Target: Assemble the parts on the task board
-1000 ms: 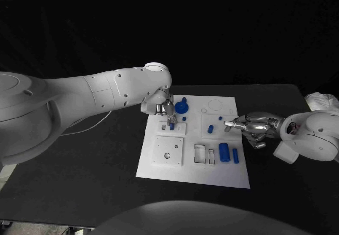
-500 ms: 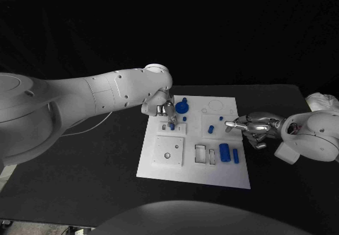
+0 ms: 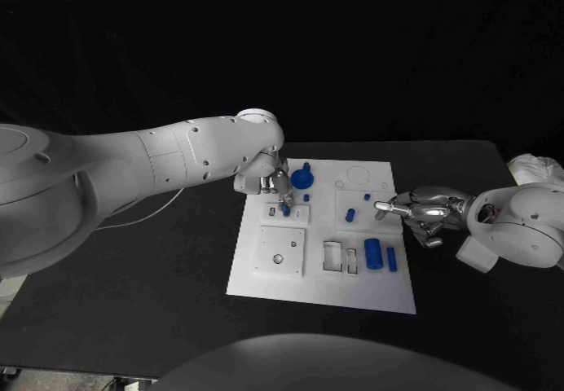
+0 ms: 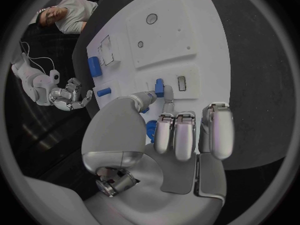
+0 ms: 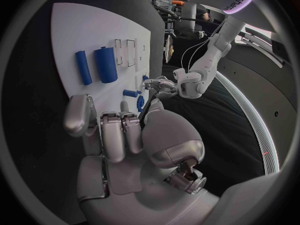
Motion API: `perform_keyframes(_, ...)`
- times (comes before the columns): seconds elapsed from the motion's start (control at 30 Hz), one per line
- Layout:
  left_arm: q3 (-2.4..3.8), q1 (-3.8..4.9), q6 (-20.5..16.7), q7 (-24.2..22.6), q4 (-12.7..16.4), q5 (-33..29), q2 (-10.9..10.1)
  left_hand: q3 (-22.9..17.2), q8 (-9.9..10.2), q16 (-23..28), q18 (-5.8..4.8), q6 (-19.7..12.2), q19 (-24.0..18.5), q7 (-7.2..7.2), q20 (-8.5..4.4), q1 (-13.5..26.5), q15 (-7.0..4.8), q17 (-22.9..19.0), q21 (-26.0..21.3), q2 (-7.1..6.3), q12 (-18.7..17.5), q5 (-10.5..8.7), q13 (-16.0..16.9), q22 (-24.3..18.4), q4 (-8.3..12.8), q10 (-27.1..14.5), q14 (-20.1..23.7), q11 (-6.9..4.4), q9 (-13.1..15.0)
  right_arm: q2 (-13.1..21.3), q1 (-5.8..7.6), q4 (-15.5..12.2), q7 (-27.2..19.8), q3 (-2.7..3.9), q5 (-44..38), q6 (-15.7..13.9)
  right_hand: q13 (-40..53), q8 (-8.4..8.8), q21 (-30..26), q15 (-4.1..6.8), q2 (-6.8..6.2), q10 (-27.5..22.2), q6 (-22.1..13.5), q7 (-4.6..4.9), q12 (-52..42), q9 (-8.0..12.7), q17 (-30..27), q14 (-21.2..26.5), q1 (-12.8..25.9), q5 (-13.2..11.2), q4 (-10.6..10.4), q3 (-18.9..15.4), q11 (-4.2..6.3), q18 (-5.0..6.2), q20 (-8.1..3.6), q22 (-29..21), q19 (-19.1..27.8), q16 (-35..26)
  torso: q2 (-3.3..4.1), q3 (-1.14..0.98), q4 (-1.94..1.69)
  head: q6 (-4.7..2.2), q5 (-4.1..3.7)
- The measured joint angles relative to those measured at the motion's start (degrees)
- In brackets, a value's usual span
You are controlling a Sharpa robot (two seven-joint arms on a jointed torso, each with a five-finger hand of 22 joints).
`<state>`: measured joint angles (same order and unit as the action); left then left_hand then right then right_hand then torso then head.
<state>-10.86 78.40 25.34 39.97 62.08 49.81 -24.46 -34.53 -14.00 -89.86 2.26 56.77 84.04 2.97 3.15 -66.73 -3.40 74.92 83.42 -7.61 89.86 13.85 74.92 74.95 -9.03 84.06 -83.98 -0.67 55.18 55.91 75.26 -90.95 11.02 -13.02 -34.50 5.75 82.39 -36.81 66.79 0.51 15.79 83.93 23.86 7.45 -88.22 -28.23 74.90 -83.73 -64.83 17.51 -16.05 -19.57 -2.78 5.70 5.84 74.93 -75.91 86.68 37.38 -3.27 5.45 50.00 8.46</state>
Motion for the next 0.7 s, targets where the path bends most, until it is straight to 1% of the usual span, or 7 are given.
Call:
perform_keyframes(0.03, 0.0, -0.04, -0.5, 0.0, 0.3, 0.0, -0.2, -0.1, -0.2, 0.0, 0.0, 0.1, 0.0, 0.07, 0.0, 0.0, 0.0, 0.0, 0.0, 0.0, 0.0, 0.51, 0.0, 0.0, 0.5, 0.1, 0.0, -0.08, 0.3, 0.0, -0.01, 0.0, 0.0, 0.0, 0.0, 0.0, 0.0, 0.0, 0.0, 0.0, 0.0, 0.0, 0.0, 0.0, 0.0, 0.0, 0.0, 0.0, 0.0, 0.0, 0.0, 0.0, 0.0, 0.0, 0.0, 0.0, 0.0, 0.0, 0.0, 0.0, -0.01, 0.0, -0.05)
perform_keyframes(0.17, 0.0, -0.13, -2.4, 0.0, 1.6, 0.0, -1.1, 0.2, -0.5, 0.0, 0.0, 0.1, -0.2, 0.06, -0.2, -0.2, 0.0, 0.0, 0.0, -0.07, 0.0, 1.8, 0.0, 0.0, 0.9, -0.1, 0.0, -0.28, 1.2, 0.1, -0.04, 0.0, 0.1, 0.0, 0.0, 0.0, 0.0, 0.0, -0.3, 0.0, 0.0, 0.0, 0.0, 0.0, 0.0, 0.1, 0.0, 0.0, 0.0, 0.0, 0.0, 0.0, -0.01, 0.0, 0.0, 0.0, 0.0, -0.3, 0.0, 0.01, -0.04, 0.0, -0.13)
perform_keyframes(0.37, 0.0, -0.15, -5.9, 0.0, 4.6, 0.7, -3.1, 0.4, -0.8, 0.0, 0.0, -0.2, -0.2, -0.14, -0.22, -0.3, -0.23, 0.0, 0.0, 0.0, 0.0, 1.84, 0.0, 0.0, 1.2, -0.1, -0.2, -0.28, 1.5, 0.2, -0.07, 0.1, 0.3, -0.01, 0.1, 0.1, 0.0, 0.0, -0.6, 0.0, 0.02, -0.1, 0.0, 0.0, 0.2, 0.1, 0.0, 0.0, 0.0, 0.0, 0.2, 0.2, -0.1, 0.01, 0.0, 0.0, 0.4, -0.3, 0.01, 0.0, -0.08, 0.0, -0.24)
perform_keyframes(0.4, -0.01, -0.15, -6.8, 0.0, 5.7, 0.9, -3.7, 0.4, -0.8, 0.0, 0.0, -0.2, 0.0, -0.14, -0.4, -0.3, -0.4, 0.0, 0.0, 0.0, 0.0, 1.84, 0.0, 0.0, 1.2, -0.1, 0.0, -0.28, 1.6, 0.3, -0.08, 0.1, 0.3, -0.01, 0.1, 0.1, 0.0, 0.0, -0.6, 0.0, 0.03, -0.1, 0.0, 0.0, 0.2, 0.1, 0.0, 0.0, 0.0, 0.0, 0.2, 0.2, -0.1, 0.0, 0.0, 0.0, 0.4, -0.4, 0.01, 0.0, -0.08, 0.0, -0.27)
perform_keyframes(0.5, -0.01, -0.19, -9.4, 0.0, 8.6, 1.7, -5.5, 0.5, -1.0, 0.0, 0.0, -0.2, 0.0, -0.14, -0.41, -0.3, -0.4, 0.0, 0.0, 0.0, 0.0, 1.84, 0.0, 0.0, 1.3, -0.1, 0.0, -0.28, 2.0, 0.4, -0.08, 0.0, 0.4, -0.01, 0.1, 0.1, 0.0, 0.0, -0.8, 0.0, 0.03, -0.1, 0.0, 0.0, 0.3, 0.1, 0.0, 0.0, 0.0, 0.0, 0.2, 0.2, -0.11, 0.0, 0.0, 0.0, 0.4, -0.7, 0.03, 0.0, -0.08, 0.0, -0.38)
perform_keyframes(0.57, -0.04, -0.26, -11.4, 0.0, 10.9, 2.4, -7.0, 0.5, -1.1, 0.0, 0.0, -0.2, 0.0, -0.14, -0.41, -0.3, -0.4, 0.0, 0.0, 0.0, 0.0, 1.77, 0.0, 0.0, 1.3, -0.1, 0.0, -0.28, 2.3, 0.6, -0.09, 0.0, 0.5, -0.01, 0.1, 0.1, 0.0, 0.0, -0.8, 0.0, 0.19, -0.1, 0.0, 0.0, 0.3, 0.1, 0.0, 0.0, -0.2, 0.0, 0.2, 0.2, -0.11, 0.0, 0.0, 0.0, 0.4, -0.7, 0.03, 0.0, -0.09, 0.0, -0.44)
perform_keyframes(0.7, -0.05, -0.48, -14.9, 0.0, 14.9, 3.9, -9.5, 0.5, -1.1, 0.0, 0.0, -0.3, 0.0, -0.24, -0.41, -0.3, -0.4, 0.0, 0.0, 0.02, 0.0, 1.06, 0.0, 0.0, 1.4, -0.1, 0.0, -0.28, 2.4, 0.8, -0.09, 0.0, 0.6, -0.01, 0.1, 0.0, 0.0, 0.0, -1.1, 0.0, 0.26, -0.1, 0.0, 0.0, 0.3, 0.1, 0.0, 0.0, -0.3, 0.0, 0.2, 0.2, -0.12, 0.0, 0.2, 0.0, 0.6, -0.7, 0.03, -0.02, -0.14, 0.0, -0.55)
